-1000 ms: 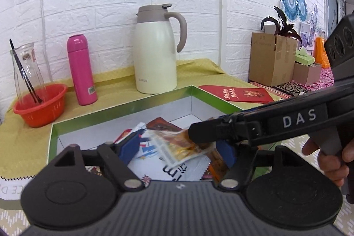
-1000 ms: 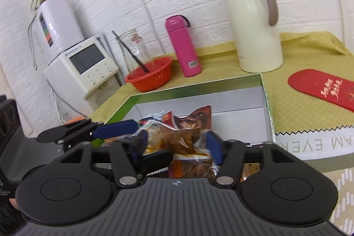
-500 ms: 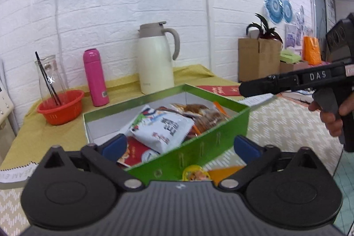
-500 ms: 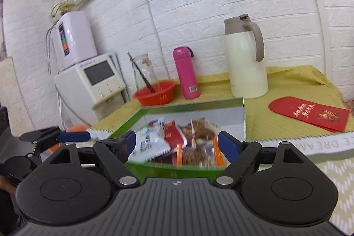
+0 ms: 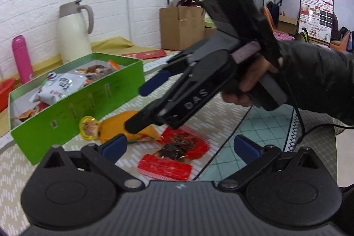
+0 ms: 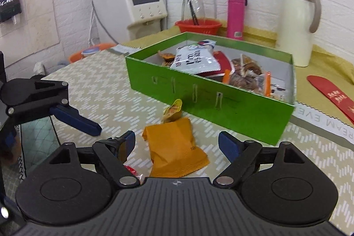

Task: Organize snacks
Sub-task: 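Grasp the orange snack pack with the right gripper while left reaches the red packs, then lift the orange pack with the right gripper while left grasps the red pack, then carry the red pack over the green box while right carries the orange pack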

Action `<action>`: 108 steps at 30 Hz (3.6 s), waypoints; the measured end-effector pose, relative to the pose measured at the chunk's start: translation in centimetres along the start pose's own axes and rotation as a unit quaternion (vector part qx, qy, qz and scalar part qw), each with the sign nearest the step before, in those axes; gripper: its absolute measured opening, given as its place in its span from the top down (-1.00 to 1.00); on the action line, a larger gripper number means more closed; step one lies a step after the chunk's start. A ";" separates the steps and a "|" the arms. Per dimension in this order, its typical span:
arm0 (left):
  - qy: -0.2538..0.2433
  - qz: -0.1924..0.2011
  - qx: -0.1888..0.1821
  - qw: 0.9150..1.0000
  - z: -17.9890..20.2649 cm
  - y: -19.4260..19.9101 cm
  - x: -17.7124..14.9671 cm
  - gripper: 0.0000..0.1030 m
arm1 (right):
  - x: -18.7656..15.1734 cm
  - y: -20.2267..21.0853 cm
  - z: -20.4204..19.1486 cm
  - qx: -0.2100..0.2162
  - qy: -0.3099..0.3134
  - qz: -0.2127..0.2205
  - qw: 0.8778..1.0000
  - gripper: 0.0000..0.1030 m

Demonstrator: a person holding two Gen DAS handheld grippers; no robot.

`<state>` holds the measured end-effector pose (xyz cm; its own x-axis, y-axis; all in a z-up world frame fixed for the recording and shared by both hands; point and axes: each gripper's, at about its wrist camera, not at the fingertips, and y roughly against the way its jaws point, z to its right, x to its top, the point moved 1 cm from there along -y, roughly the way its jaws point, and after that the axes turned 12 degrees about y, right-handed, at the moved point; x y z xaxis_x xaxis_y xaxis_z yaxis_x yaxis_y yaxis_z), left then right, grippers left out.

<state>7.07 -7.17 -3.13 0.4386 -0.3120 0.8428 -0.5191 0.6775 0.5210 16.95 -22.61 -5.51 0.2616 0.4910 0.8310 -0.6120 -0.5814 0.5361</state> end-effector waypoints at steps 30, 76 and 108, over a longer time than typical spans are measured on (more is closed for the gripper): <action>0.049 -0.065 0.031 0.996 -1.0 -4.7 0.1 -0.40 | -0.3 -0.4 -0.7 -0.083 0.053 -0.038 0.994 -0.62; 0.110 0.026 0.142 0.983 -4.0 3.8 0.4 -0.31 | -1.6 4.7 -6.5 -0.101 -0.066 0.007 0.993 -0.63; 0.148 0.103 0.224 0.958 -11.6 0.7 7.1 -0.35 | 5.1 1.0 -0.9 -0.192 -0.059 0.073 0.977 -0.62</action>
<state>18.31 -1.19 1.70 0.4472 0.0444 0.8933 -0.8509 0.3291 0.4095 16.97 -20.08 -0.89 0.2204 0.3301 0.9178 -0.8783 -0.3421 0.3340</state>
